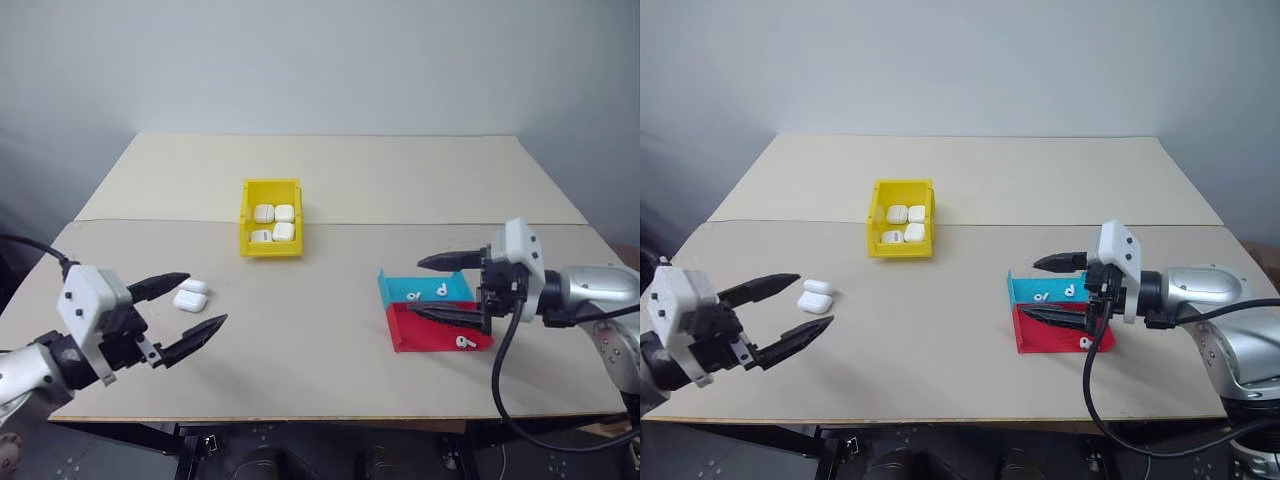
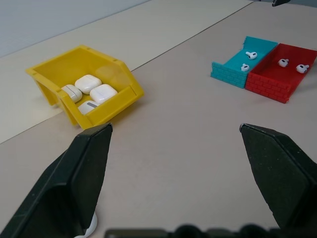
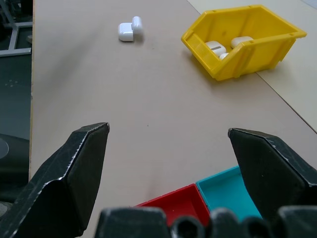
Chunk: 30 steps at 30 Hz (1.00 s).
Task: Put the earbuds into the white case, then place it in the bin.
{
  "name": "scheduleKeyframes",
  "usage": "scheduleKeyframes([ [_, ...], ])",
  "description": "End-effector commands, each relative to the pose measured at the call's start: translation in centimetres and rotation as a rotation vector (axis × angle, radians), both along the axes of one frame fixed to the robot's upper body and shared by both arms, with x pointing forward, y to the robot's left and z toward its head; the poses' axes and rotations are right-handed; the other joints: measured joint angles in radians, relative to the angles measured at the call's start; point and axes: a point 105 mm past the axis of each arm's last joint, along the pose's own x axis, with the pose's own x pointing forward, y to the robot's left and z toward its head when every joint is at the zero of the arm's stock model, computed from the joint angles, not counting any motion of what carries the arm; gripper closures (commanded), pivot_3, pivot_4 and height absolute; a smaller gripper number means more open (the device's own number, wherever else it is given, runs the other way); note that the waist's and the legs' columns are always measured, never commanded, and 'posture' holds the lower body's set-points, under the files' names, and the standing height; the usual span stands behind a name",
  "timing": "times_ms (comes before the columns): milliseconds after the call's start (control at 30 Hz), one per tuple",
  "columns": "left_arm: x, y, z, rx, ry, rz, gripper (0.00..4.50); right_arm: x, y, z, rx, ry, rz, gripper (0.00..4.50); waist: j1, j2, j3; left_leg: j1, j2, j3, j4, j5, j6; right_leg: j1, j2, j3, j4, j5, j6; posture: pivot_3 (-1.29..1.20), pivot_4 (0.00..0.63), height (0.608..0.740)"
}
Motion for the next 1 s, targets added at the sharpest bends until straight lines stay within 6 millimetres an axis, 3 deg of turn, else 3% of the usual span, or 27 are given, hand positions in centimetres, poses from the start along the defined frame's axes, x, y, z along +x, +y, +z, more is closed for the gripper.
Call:
scheduleKeyframes([
  [33,-0.3,0.3,0.8,-0.013,-0.007,-0.01,0.0,-0.3,0.1,0.9,0.004,-0.047,0.011,0.04,0.0,0.0,0.0,0.0,0.0,0.0,0.0,0.0,0.0,0.0,0.0,0.0,0.0,0.0,0.0,0.0,0.15,0.74],
  [567,0.5,3.0,1.5,0.201,0.144,0.234,0.0,0.4,0.2,1.0,0.015,-0.047,-0.018,0.04,-0.001,0.0,0.0,0.0,0.0,0.0,0.0,0.0,0.0,0.0,0.0,0.0,0.0,0.0,0.0,0.0,0.15,0.74],
  [767,2.3,5.9,1.1,0.227,0.377,0.496,0.0,0.0,0.8,1.2,0.044,-0.046,-0.012,0.04,0.001,0.0,0.0,0.0,0.0,-0.002,0.0,0.0,0.0,0.0,0.0,0.0,0.0,0.0,0.0,0.0,0.15,0.74],
  [1000,4.3,6.2,-0.1,0.243,0.506,0.572,0.0,-0.2,1.4,0.7,0.052,-0.052,-0.025,0.04,-0.002,-0.001,0.001,0.001,-0.001,-0.002,-0.001,0.0,0.0,-0.001,0.0,0.001,0.001,0.0,0.0,0.0,0.15,0.74],
])
